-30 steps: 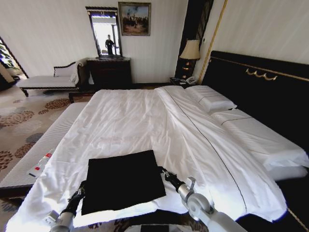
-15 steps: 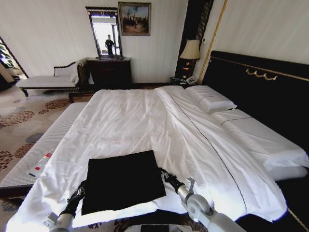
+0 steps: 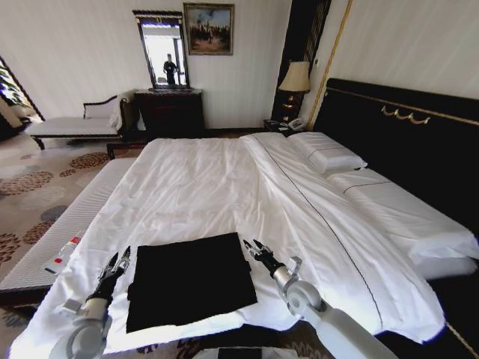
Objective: Fold the clothes on the bed.
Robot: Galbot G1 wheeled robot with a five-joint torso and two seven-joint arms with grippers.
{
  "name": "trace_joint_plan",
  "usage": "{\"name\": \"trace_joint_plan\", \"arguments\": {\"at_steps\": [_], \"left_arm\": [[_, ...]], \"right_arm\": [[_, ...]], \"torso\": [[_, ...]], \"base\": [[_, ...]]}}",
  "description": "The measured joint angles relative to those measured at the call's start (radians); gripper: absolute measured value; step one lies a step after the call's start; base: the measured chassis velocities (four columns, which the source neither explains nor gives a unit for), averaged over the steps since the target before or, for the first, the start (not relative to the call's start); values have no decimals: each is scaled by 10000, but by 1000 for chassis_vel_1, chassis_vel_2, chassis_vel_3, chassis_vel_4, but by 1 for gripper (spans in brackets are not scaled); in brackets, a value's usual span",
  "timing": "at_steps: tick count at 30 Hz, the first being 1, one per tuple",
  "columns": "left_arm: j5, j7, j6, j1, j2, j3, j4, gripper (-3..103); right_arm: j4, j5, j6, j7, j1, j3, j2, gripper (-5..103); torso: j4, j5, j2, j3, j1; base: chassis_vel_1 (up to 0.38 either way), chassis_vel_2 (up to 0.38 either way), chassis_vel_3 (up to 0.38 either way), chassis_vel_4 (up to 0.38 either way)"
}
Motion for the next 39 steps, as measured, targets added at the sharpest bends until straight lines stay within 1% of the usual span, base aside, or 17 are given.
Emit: {"name": "trace_joint_plan", "arguments": {"at_steps": [1,2,3,5,6,8,17,21,22,23,24,27,29,32,36,37,39], "left_arm": [[69,-46,77,-142,24,56,170,80],[248,-219,278,-454,39,165,574,90],[328,-342,356,-605,45,202,755,90],[422,-513,493,-903,75,296,1083,98],[453,-604,578,-1119,110,373,1280,98],[485,-666,652,-1359,154,460,1518,100],[651,-611,656,-1929,180,834,2233,100],[652,-458,398,-2060,-26,966,2425,93],[683,-442,356,-2071,-70,992,2488,88],[683,-442,356,-2071,-70,992,2488,88],[720,-434,322,-2103,-99,1013,2558,77],[732,-433,306,-2141,-112,1031,2603,72],[735,-432,302,-2197,-121,1072,2634,61],[737,-436,302,-2238,-121,1094,2649,56],[733,-459,302,-2277,-120,1100,2664,34],[733,-459,302,-2277,-120,1100,2664,34],[726,-482,302,-2287,-119,1094,2666,28]], "right_arm": [[-49,2,-17,3,87,-44,42,78],[-202,8,-60,9,339,-202,162,83],[-278,3,-71,8,446,-280,209,83],[-395,-27,-83,-7,557,-368,280,94],[-447,-42,-87,-19,574,-393,302,97],[-513,-50,-88,-33,596,-417,320,99],[-805,-66,-88,-70,690,-422,327,100],[-926,-69,-79,-70,756,-445,407,100],[-943,-70,-78,-70,772,-457,433,100],[-943,-70,-78,-70,772,-457,433,100],[-960,-72,-78,-70,786,-465,457,100],[-981,-73,-77,-70,798,-468,471,100],[-1044,-73,-75,-70,823,-468,478,100],[-1087,-73,-73,-67,846,-465,476,100],[-1140,-68,-69,-63,863,-443,474,100],[-1140,-68,-69,-63,863,-443,474,100],[-1238,-67,-61,-62,880,-442,493,100]], "torso": [[0,0,0,-1,0],[2,0,0,-1,0],[5,2,1,-1,-1],[10,4,1,-1,-2],[6,2,1,-1,-1],[0,3,0,-2,-1],[2,5,1,-3,-3],[2,4,2,-3,-3],[3,4,2,-3,-2],[3,4,2,-3,-2],[4,5,2,-3,-3],[3,5,2,-3,-3],[3,4,2,-3,-3],[3,4,3,-3,-3],[3,4,2,-3,-3],[3,4,2,-3,-3],[3,4,3,-4,-3]], "base": [[0,0,0,0],[0,0,0,0],[0,0,0,0],[0,0,0,0],[0,0,0,0],[0,0,0,0],[0,0,0,0],[0,0,0,0],[0,0,0,0],[0,0,0,0],[0,0,0,0],[0,0,0,0],[0,0,0,0],[0,0,0,0],[0,0,0,0],[0,0,0,0],[0,0,0,0]]}}
